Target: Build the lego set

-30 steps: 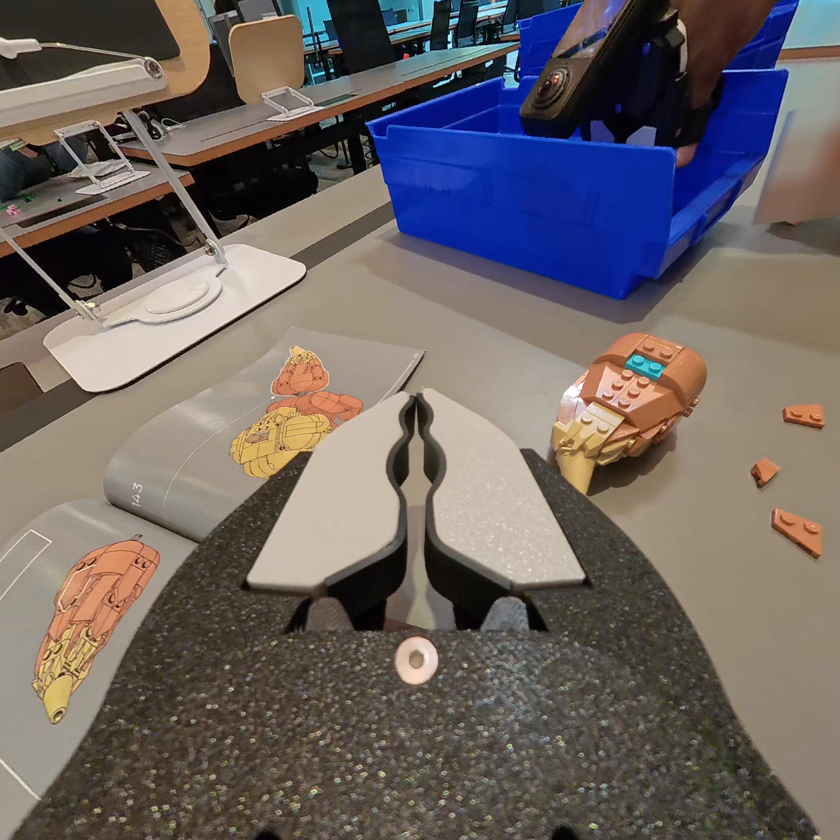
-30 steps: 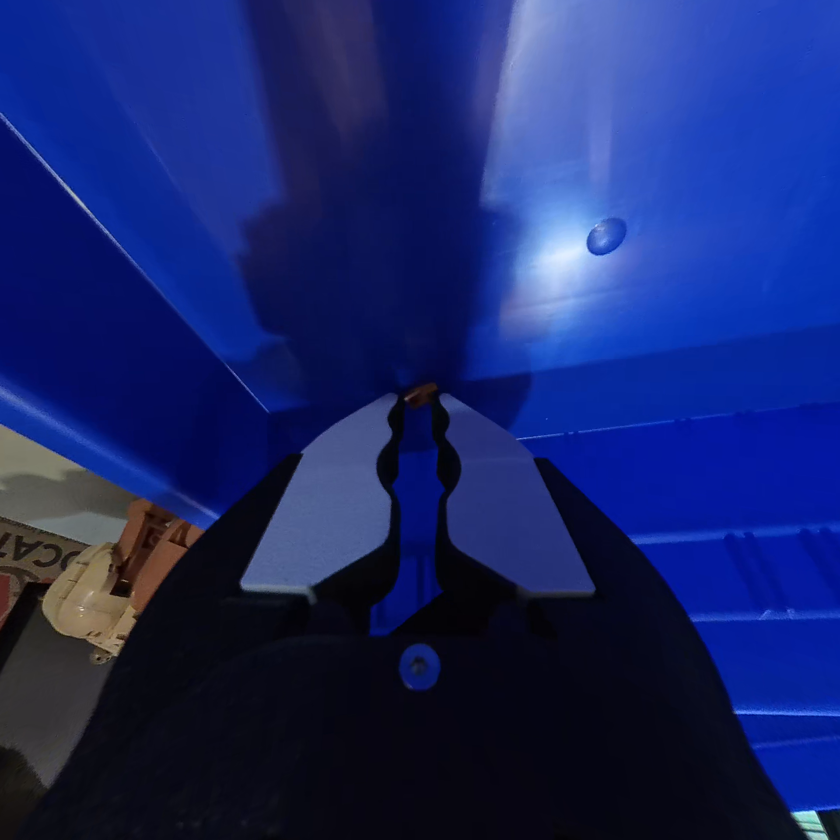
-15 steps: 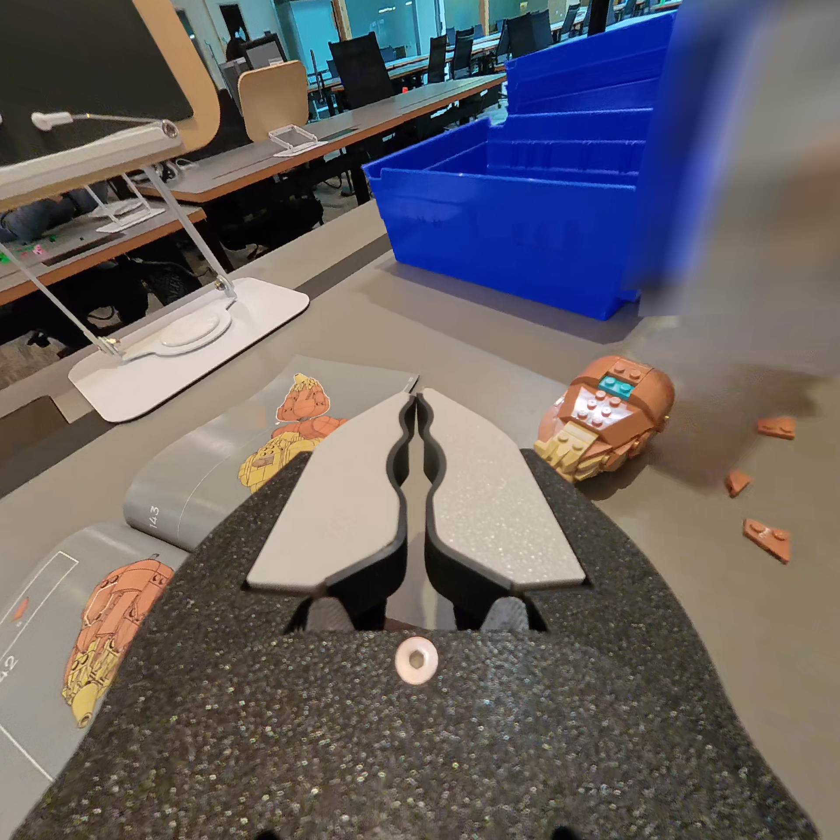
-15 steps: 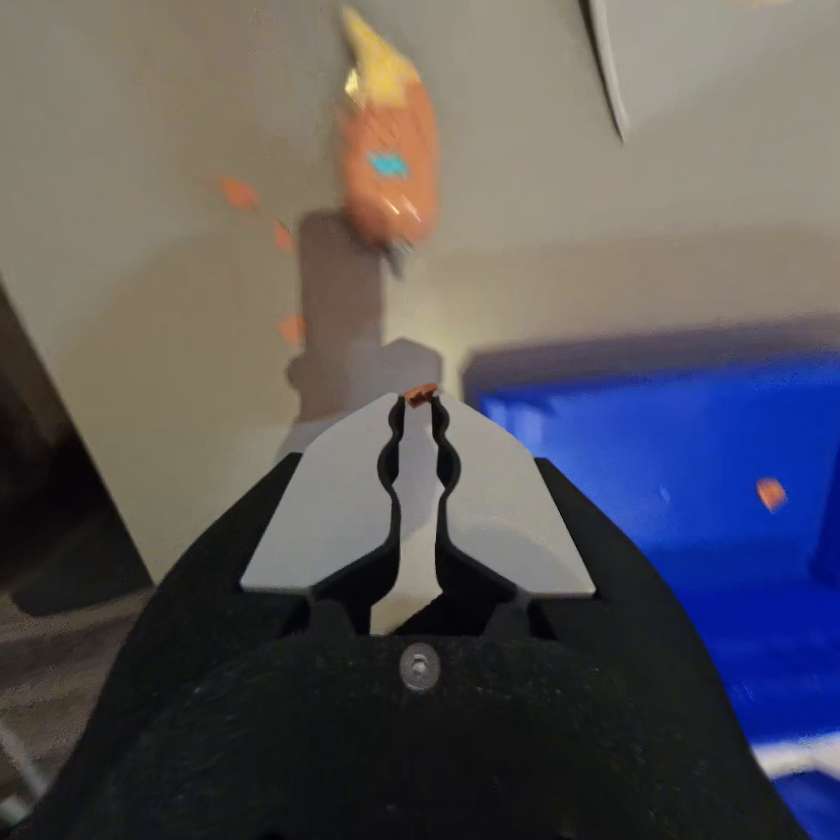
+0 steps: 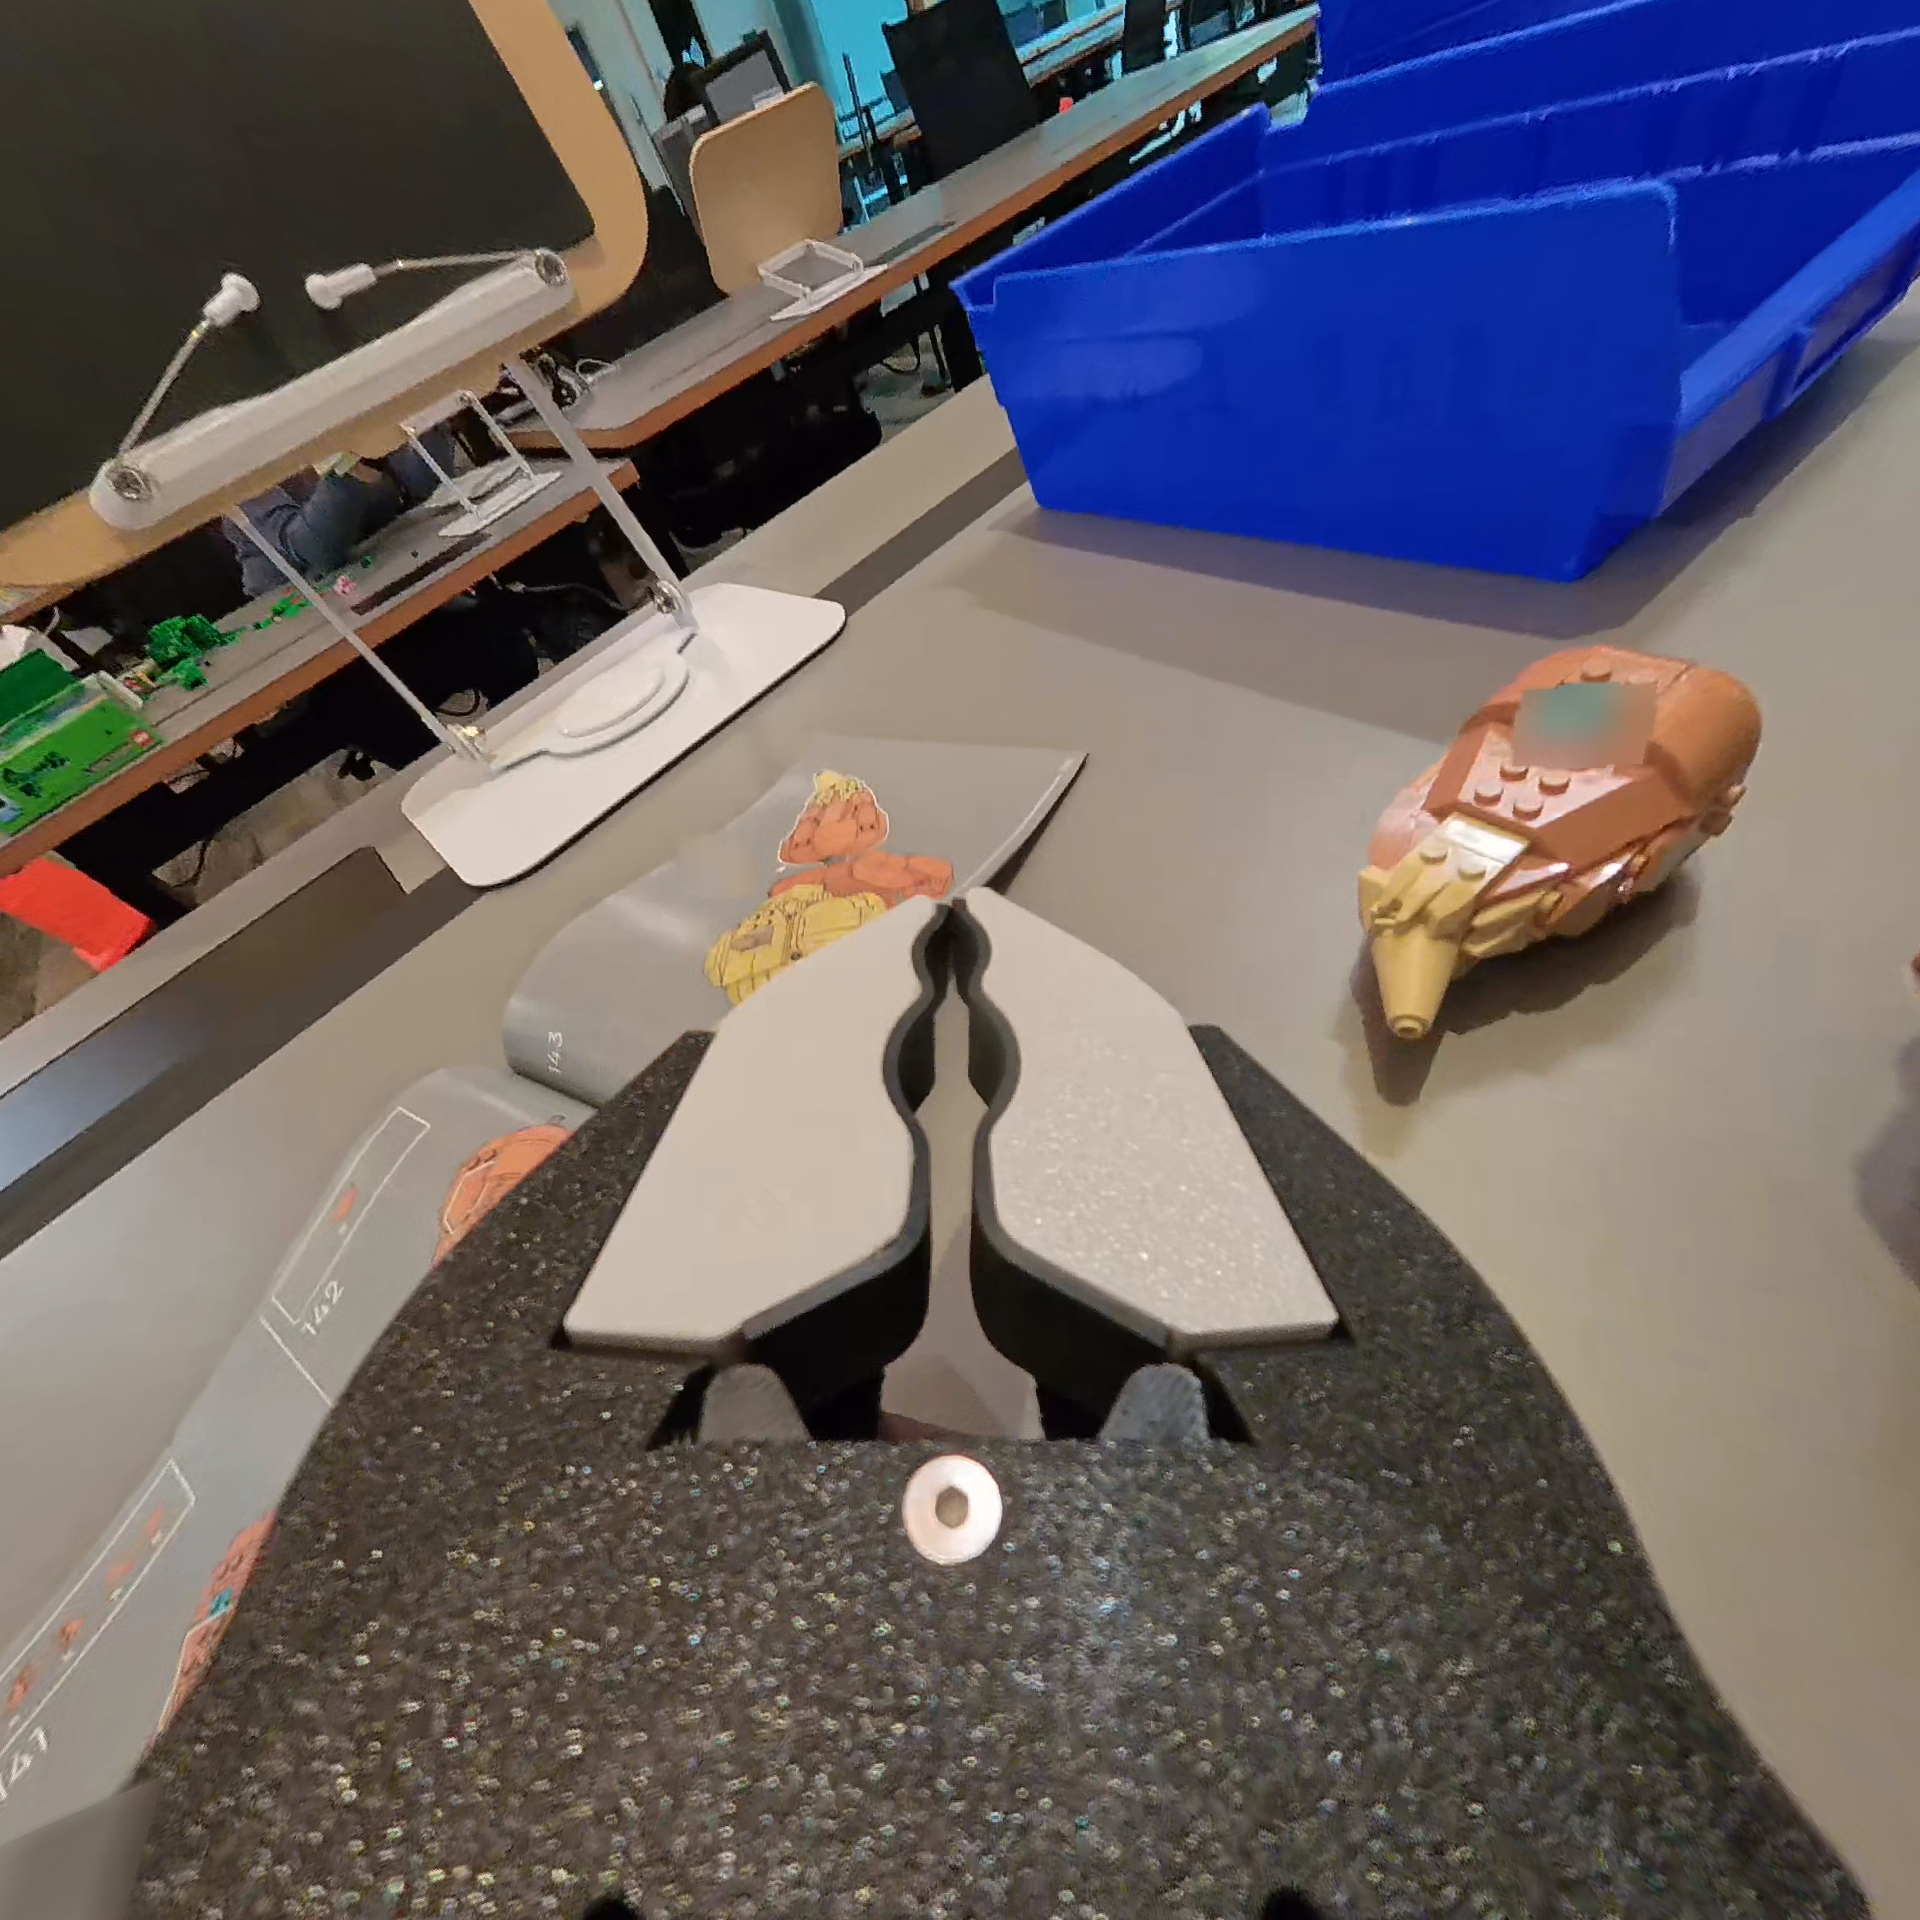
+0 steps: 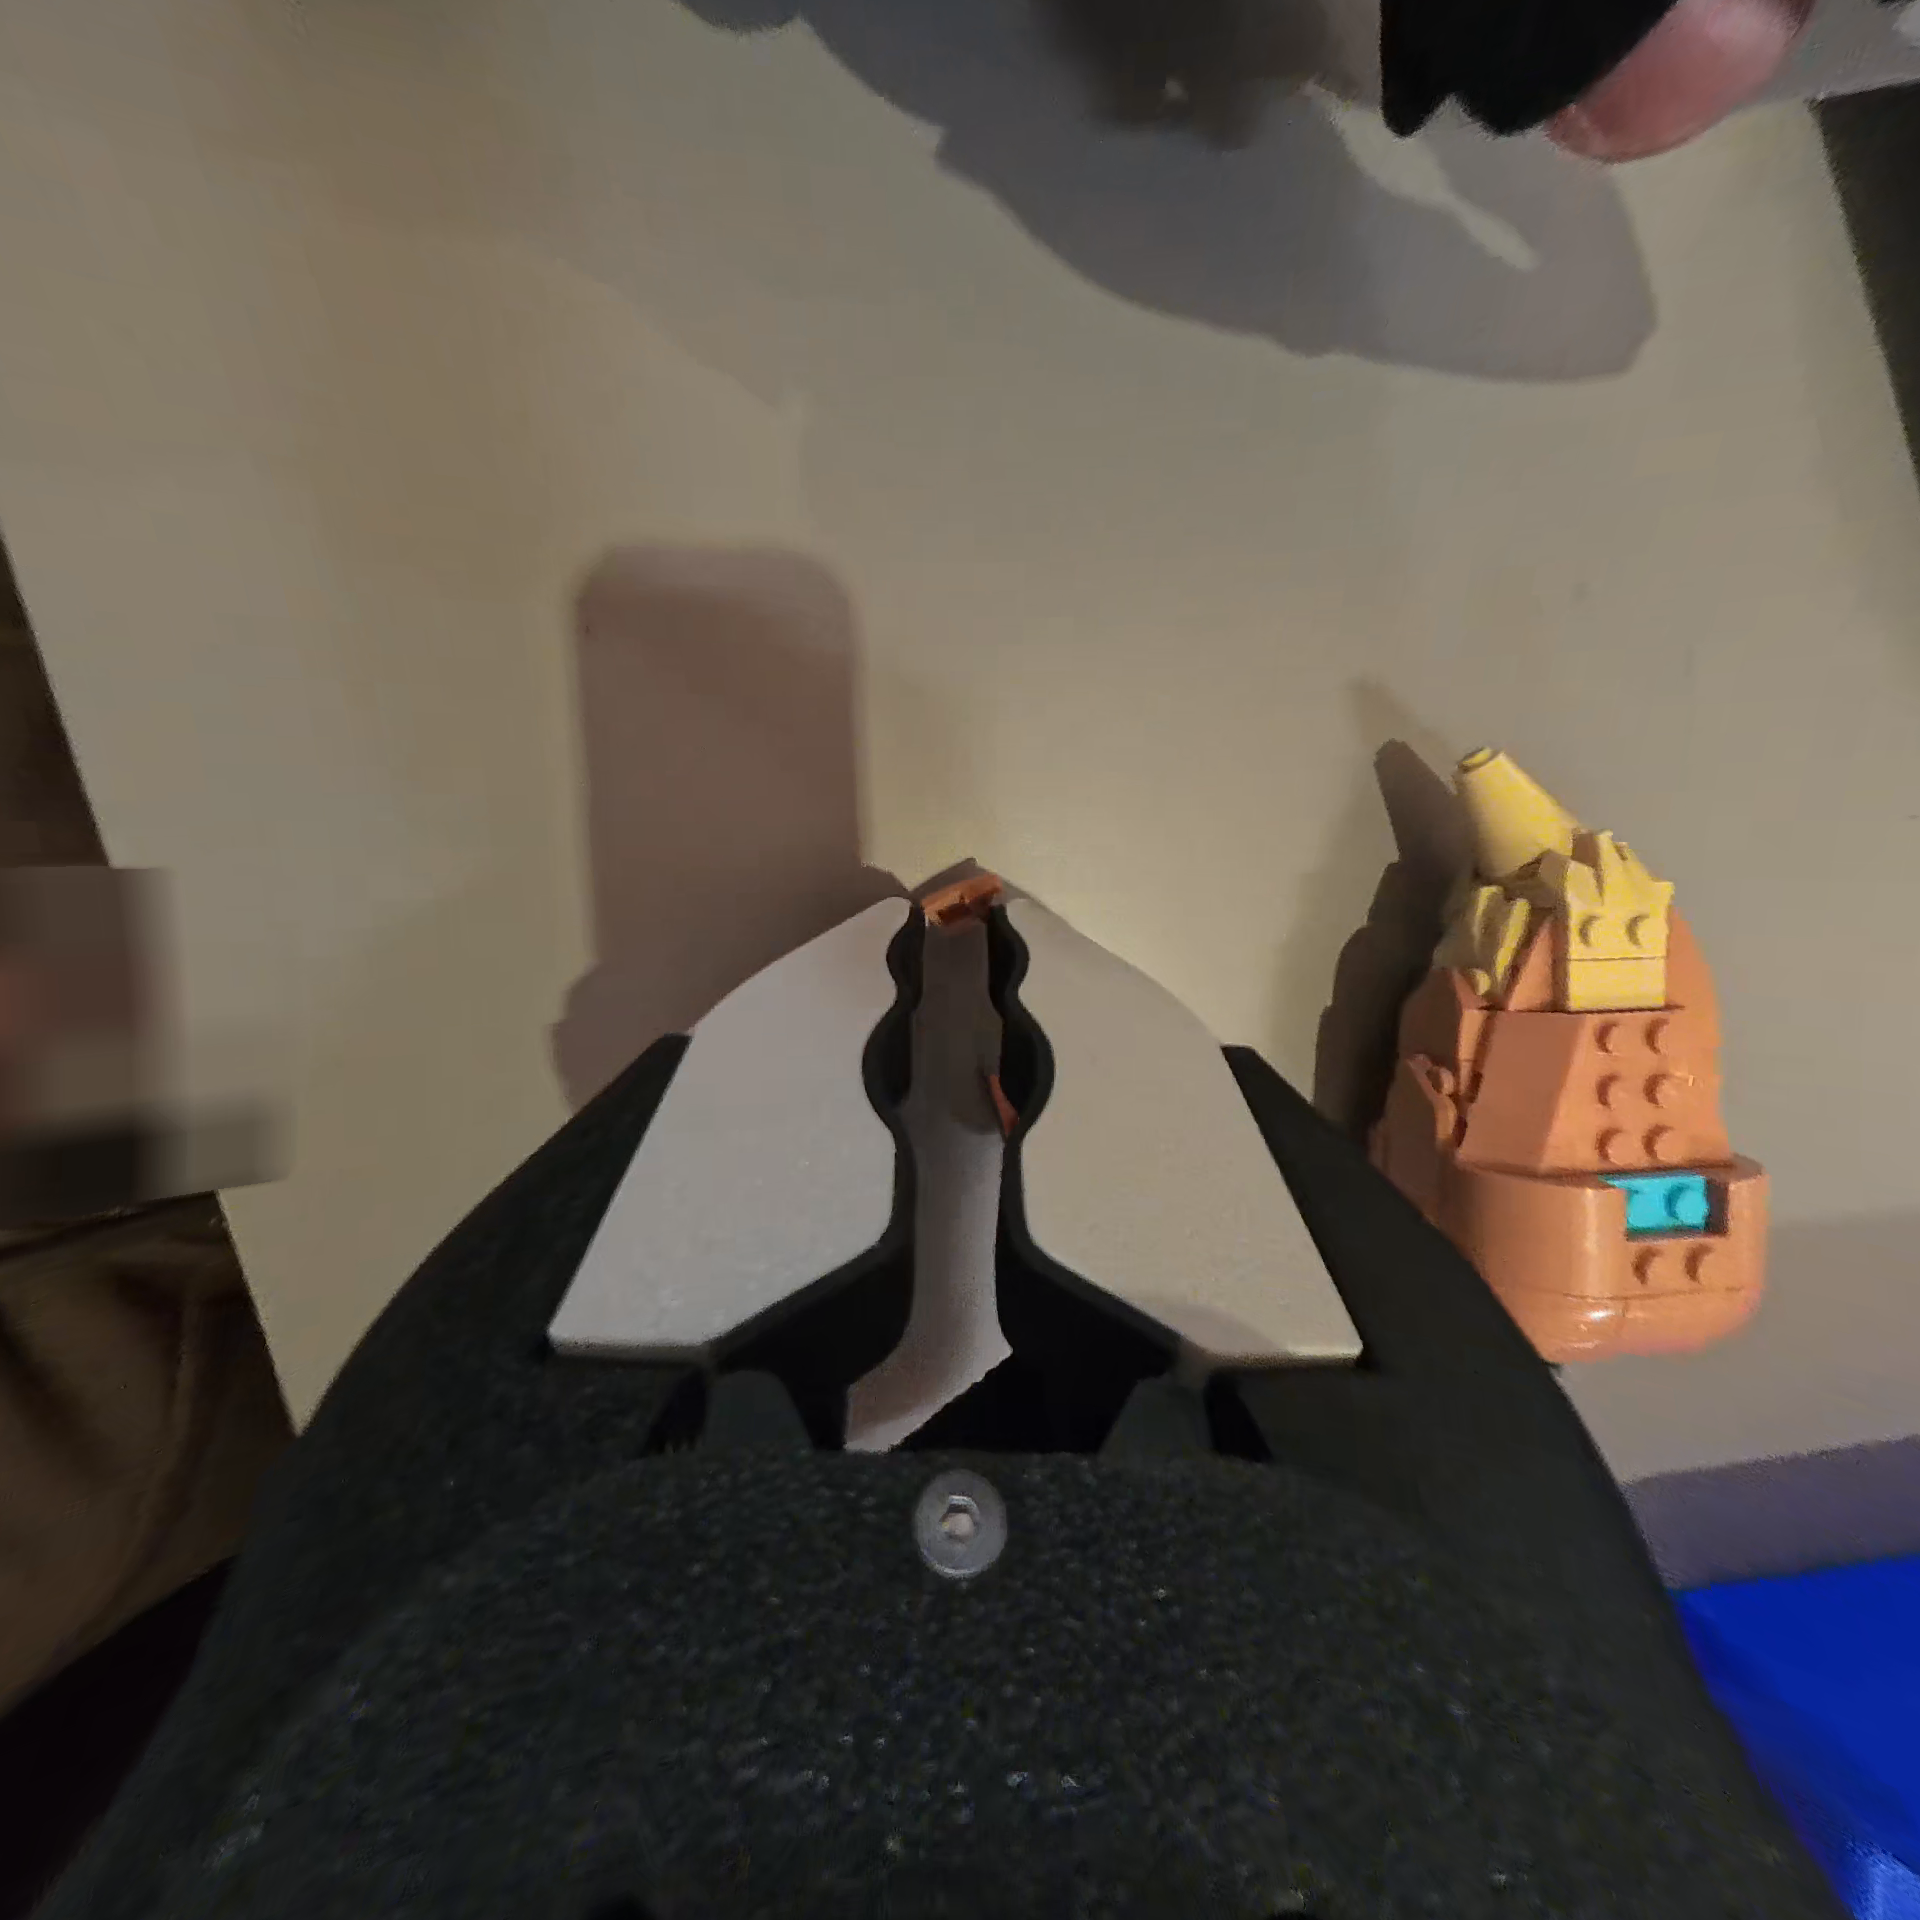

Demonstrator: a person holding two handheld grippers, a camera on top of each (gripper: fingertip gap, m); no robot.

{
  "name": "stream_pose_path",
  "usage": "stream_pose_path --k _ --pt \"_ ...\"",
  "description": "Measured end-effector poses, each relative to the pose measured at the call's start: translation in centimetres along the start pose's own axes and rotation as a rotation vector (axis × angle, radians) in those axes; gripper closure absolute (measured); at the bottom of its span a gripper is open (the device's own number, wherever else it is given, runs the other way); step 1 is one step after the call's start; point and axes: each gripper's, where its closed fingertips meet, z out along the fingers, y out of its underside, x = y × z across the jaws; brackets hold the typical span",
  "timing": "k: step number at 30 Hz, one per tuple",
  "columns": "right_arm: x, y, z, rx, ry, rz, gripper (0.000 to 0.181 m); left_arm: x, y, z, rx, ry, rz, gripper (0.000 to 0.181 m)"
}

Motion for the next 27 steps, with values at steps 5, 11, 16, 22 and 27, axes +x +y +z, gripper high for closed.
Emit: stream_pose_path --k 5,11,16,22,27 --pt "0.3 -0.1 0.3 0.021 0.029 0.029 0.167 0.6 0.6 0.3 -0.033 0.023 0.023 0.181" --pt "0.9 1.2 -2.0 0.094 0.061 0.052 0.154 0.8 0.7 0.3 -0.036 0.037 0.03 0.181" --pt "1.6 4.2 -3.9 0.166 0.073 0.063 0.148 2.0 -1.3 -0.5 0.071 0.134 -0.007 0.18" --pt "2.9 5.6 -5.1 0.249 0.104 0.081 0.147 9.8 -2.4 -2.9 0.118 0.575 0.068 0.168" --pt "4.5 6.6 -5.8 0.298 0.119 0.084 0.146 13.7 0.3 -3.0 -0.026 0.703 0.207 0.155"
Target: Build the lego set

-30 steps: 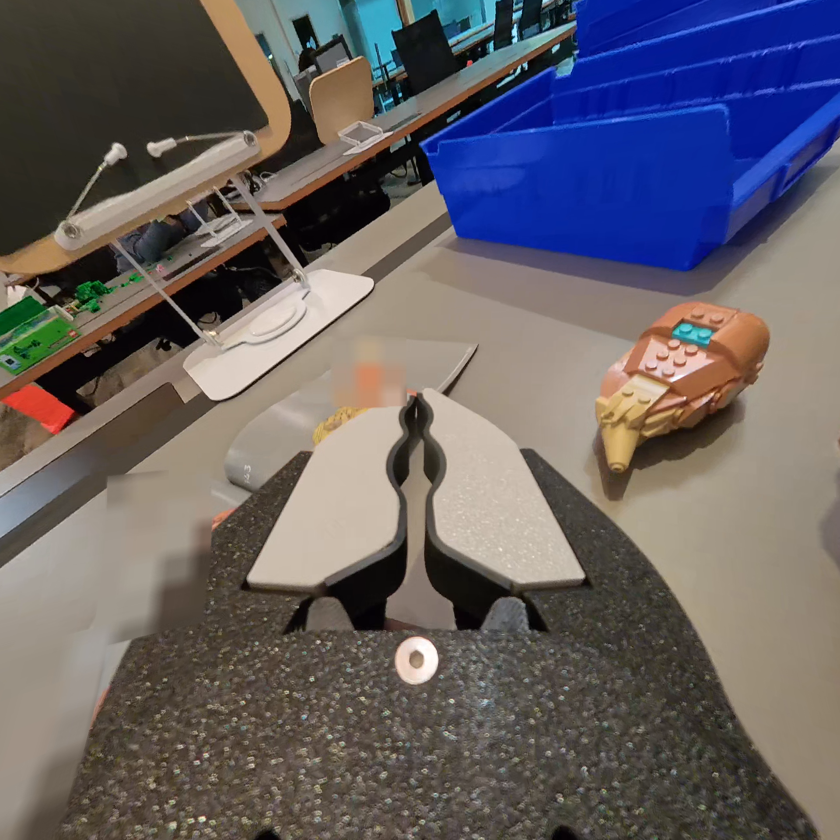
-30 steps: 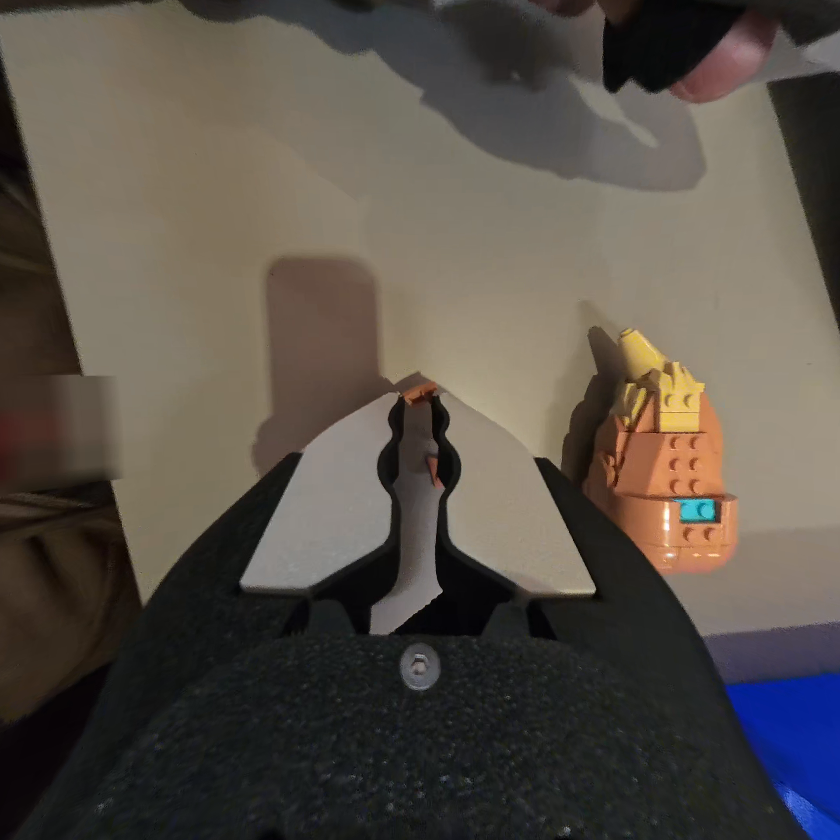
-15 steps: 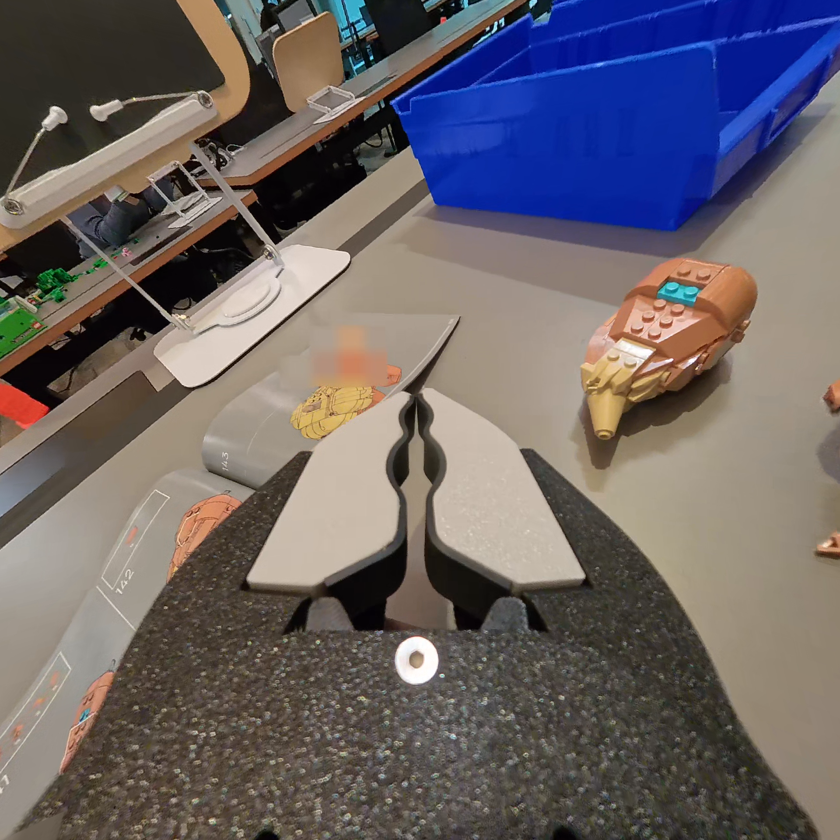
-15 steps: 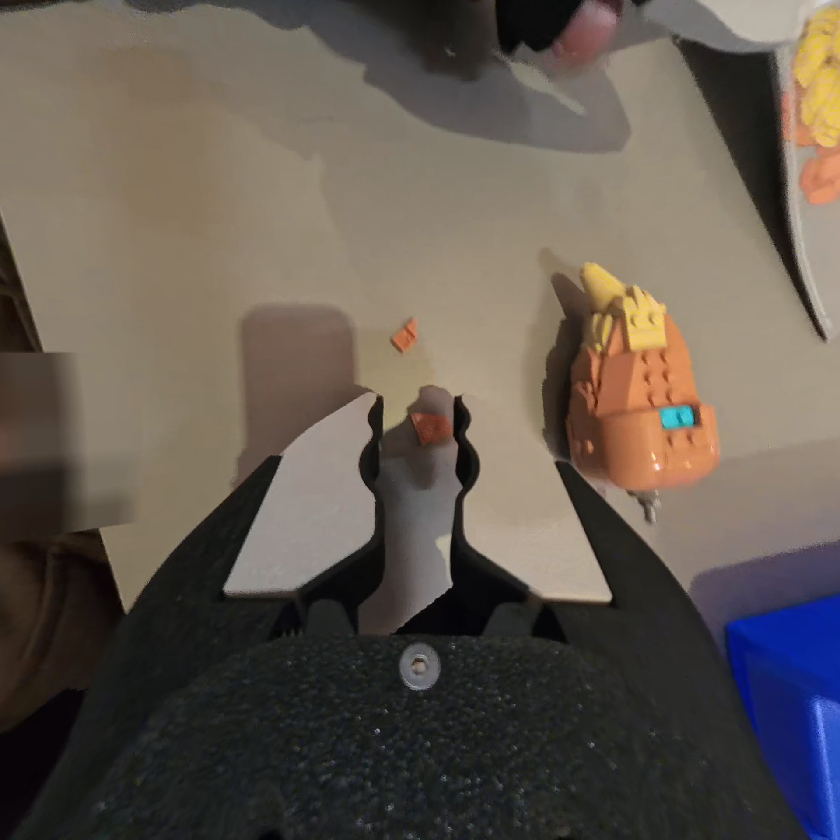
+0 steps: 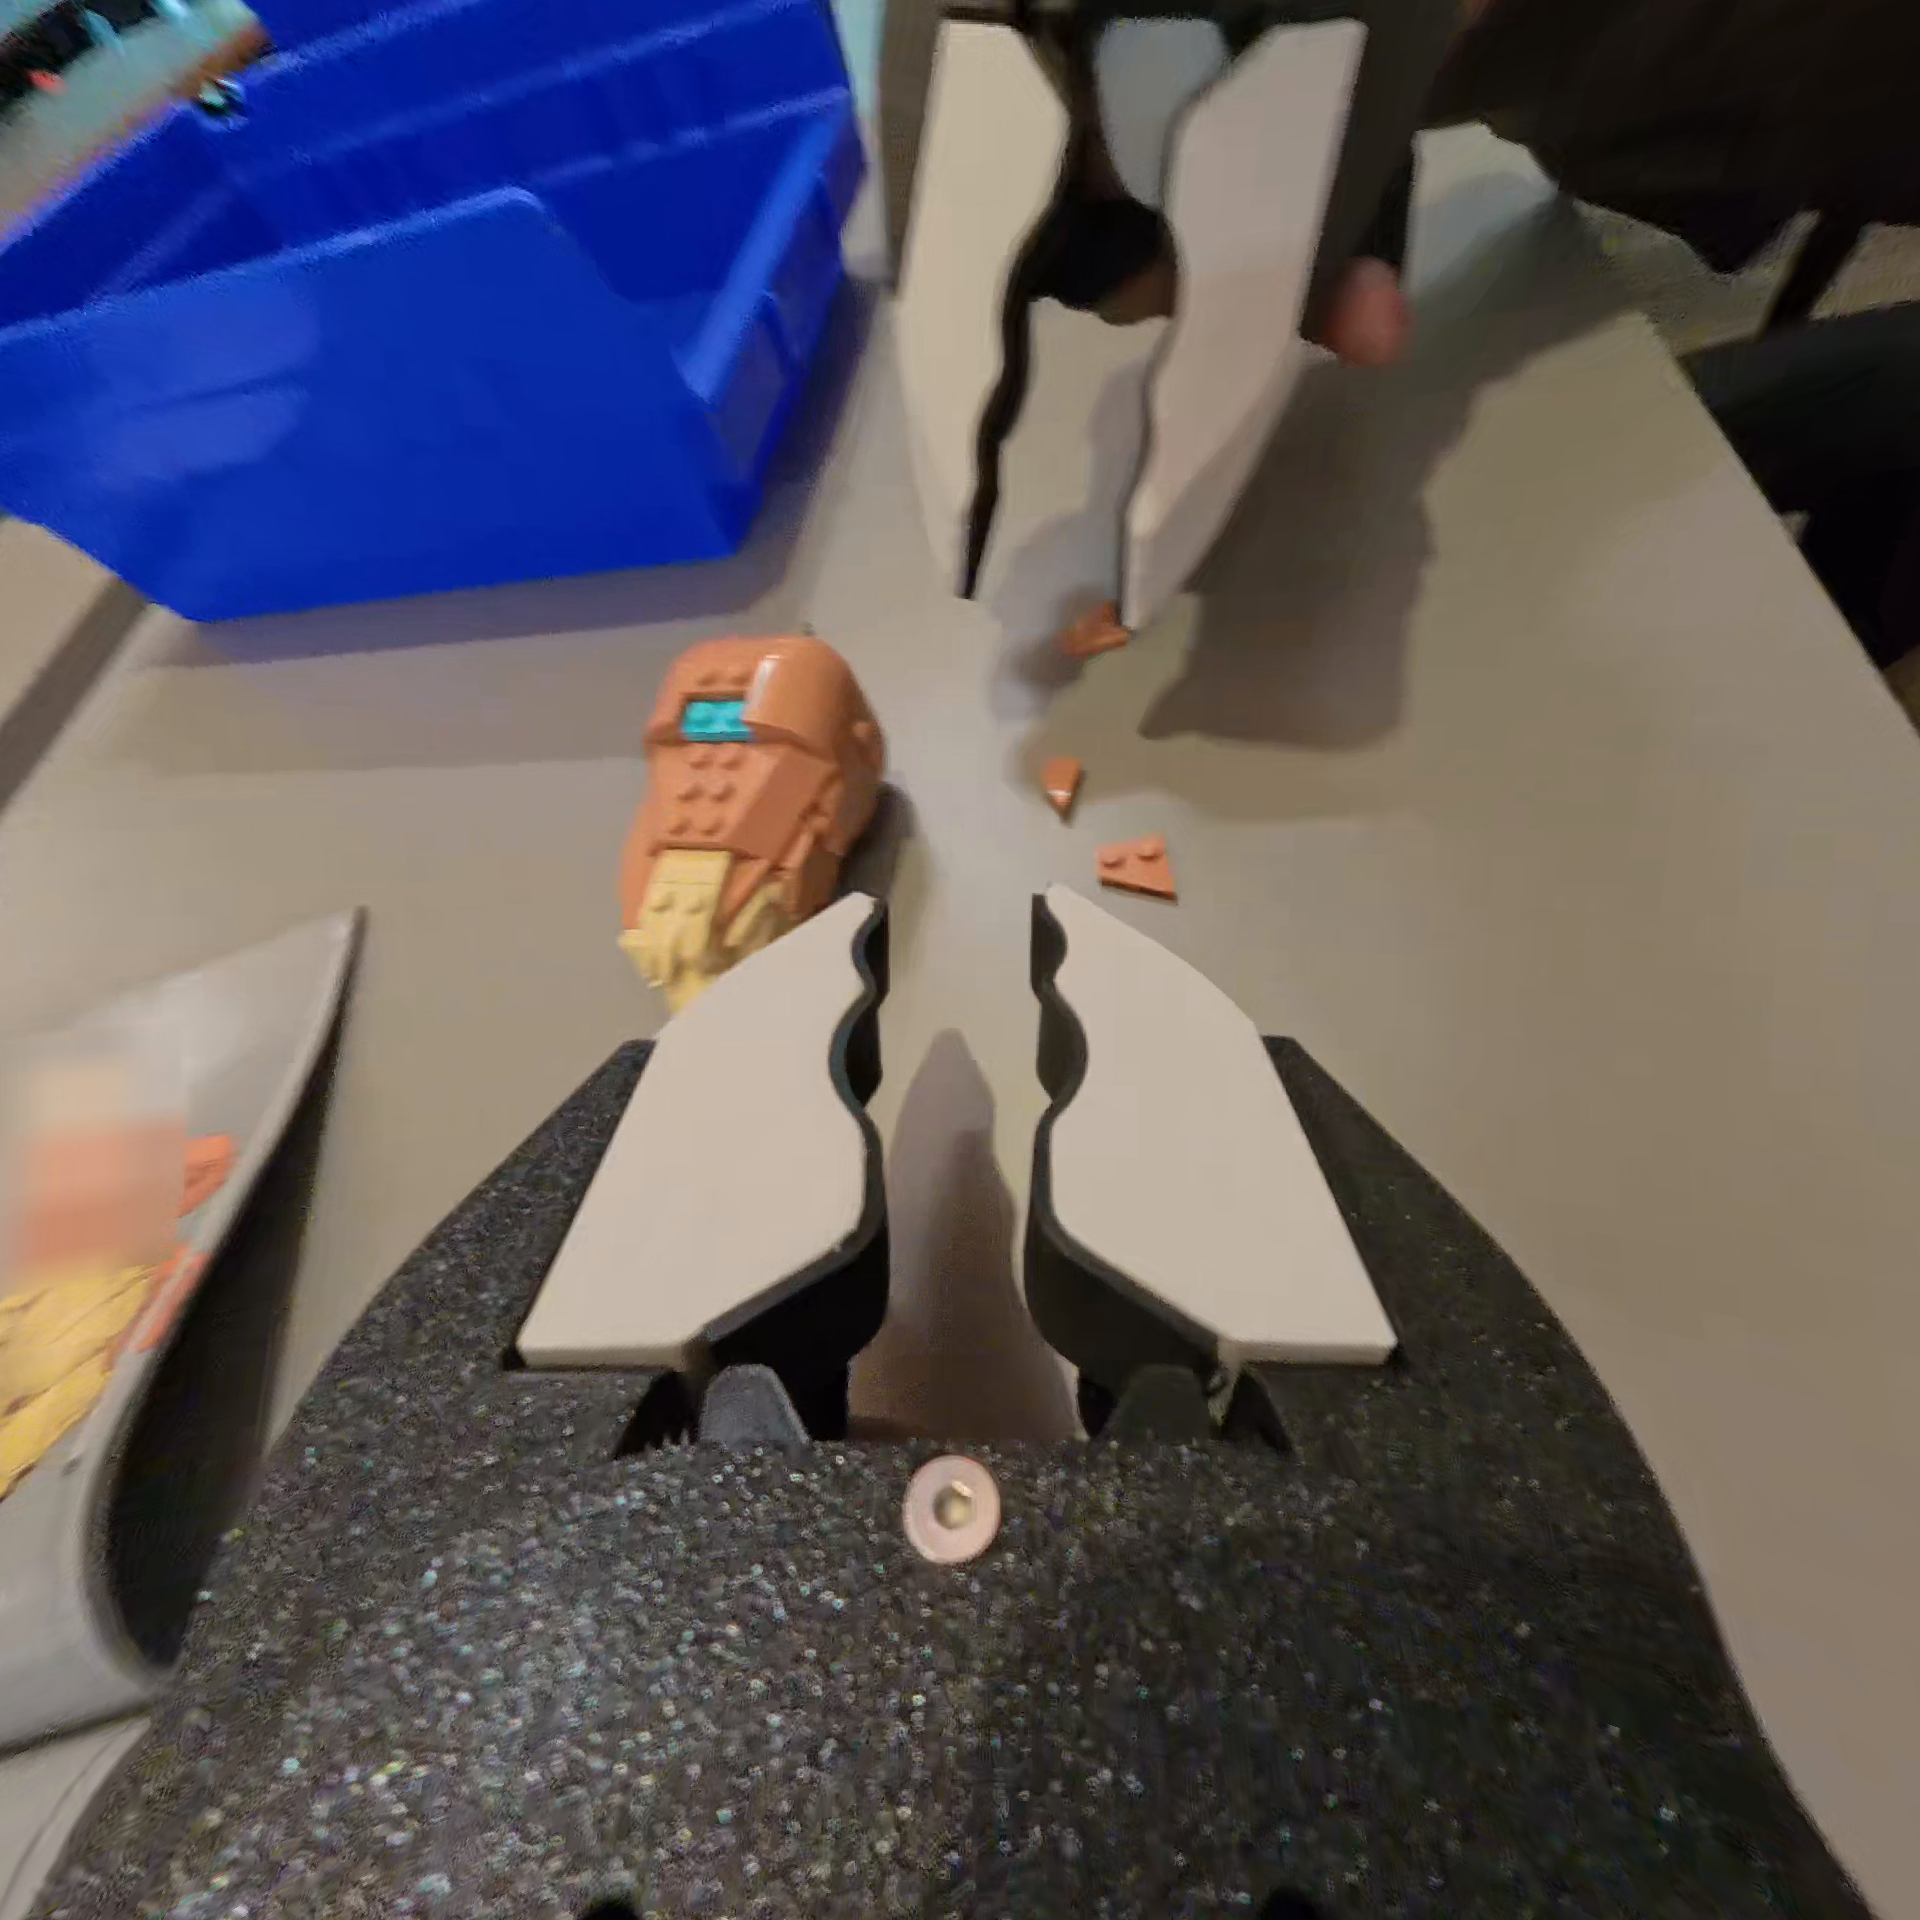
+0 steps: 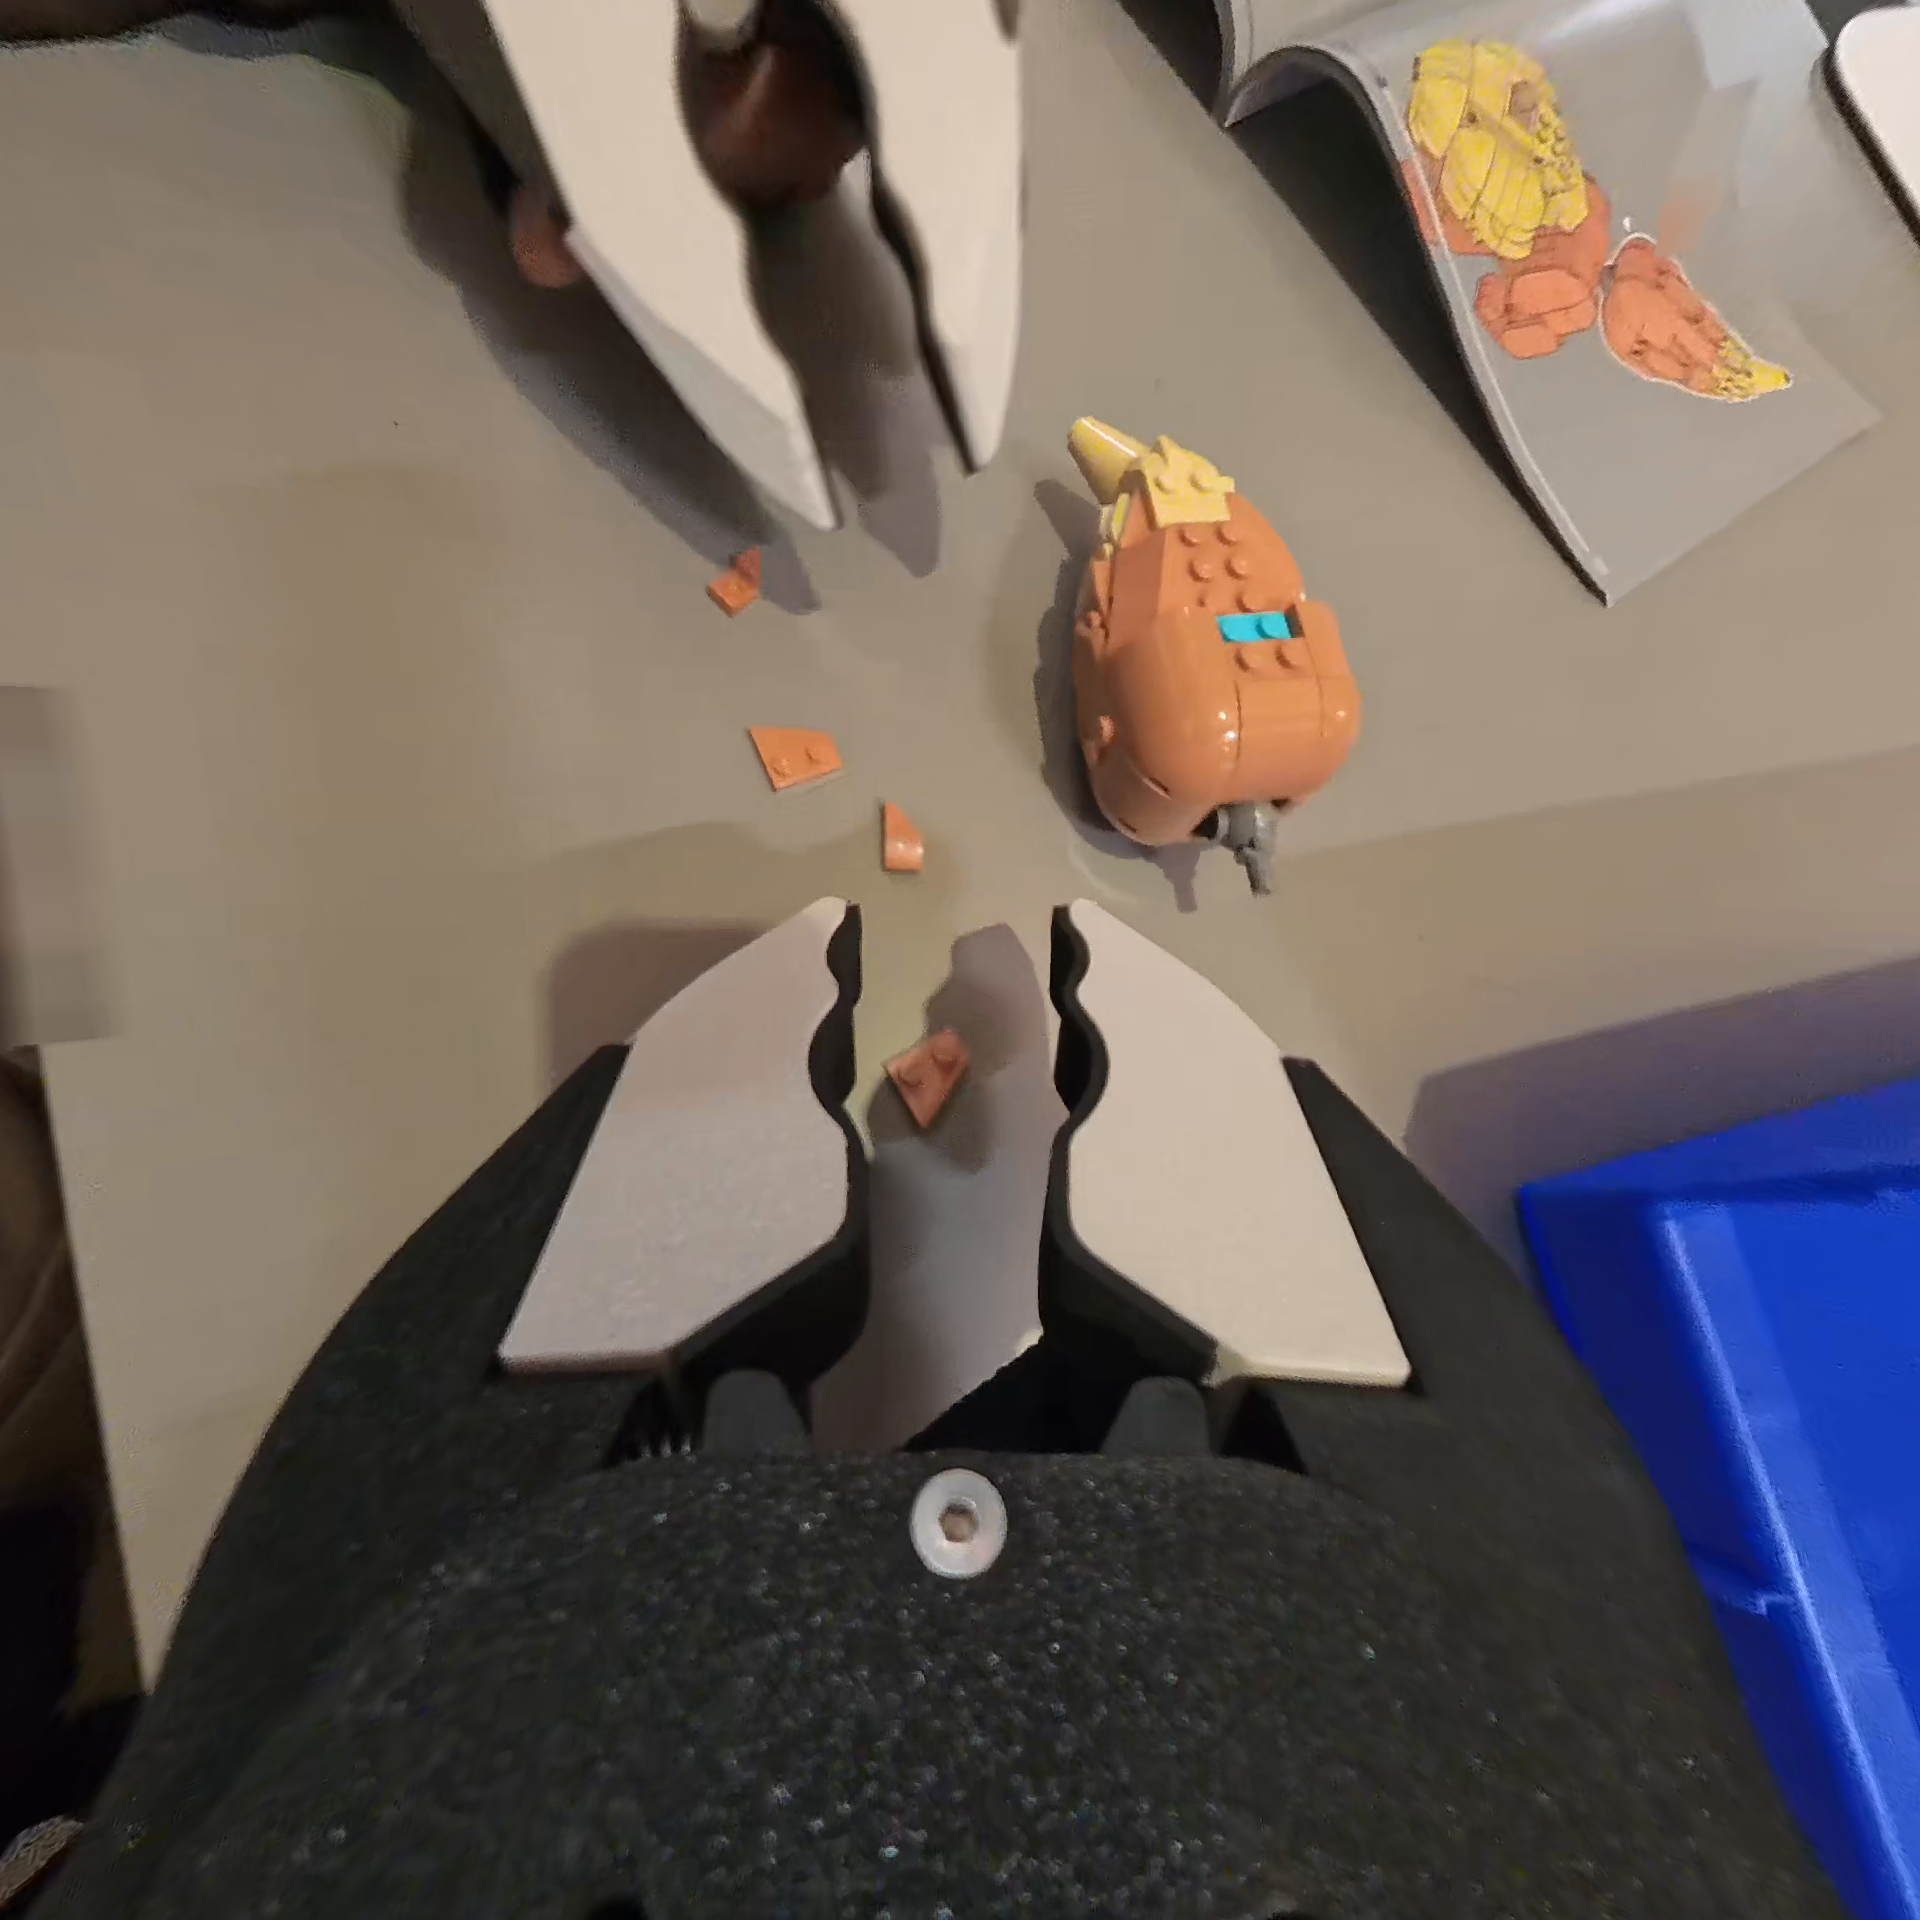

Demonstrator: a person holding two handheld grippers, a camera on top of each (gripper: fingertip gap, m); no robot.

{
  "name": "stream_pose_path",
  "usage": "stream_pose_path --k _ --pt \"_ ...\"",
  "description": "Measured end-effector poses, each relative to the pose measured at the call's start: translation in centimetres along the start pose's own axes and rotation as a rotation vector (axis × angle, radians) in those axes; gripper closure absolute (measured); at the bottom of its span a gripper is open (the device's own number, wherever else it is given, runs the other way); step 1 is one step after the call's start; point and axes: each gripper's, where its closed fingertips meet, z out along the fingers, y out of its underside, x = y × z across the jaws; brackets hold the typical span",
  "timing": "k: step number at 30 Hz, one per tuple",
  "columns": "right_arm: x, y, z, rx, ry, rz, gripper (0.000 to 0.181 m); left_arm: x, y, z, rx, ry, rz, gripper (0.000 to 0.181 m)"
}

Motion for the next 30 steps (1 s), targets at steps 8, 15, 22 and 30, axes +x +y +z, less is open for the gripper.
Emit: stream_pose_path --k 8,15,22,30 --pt "0.4 3.8 -0.9 -0.066 -0.059 0.153 0.148 1.1 0.1 0.6 -0.038 0.049 -0.011 0.152" --pt "0.2 4.7 -0.6 -0.137 0.015 0.312 0.141 -0.6 -0.1 0.7 -0.015 -0.037 -0.062 0.154" --pt "1.1 4.9 -0.4 -0.151 0.091 0.292 0.146 -1.8 -0.2 0.2 0.006 -0.084 -0.111 0.154" --pt "3.2 4.7 -0.4 -0.164 0.222 0.202 0.148 -2.1 -0.6 -0.3 0.021 -0.113 -0.101 0.154"
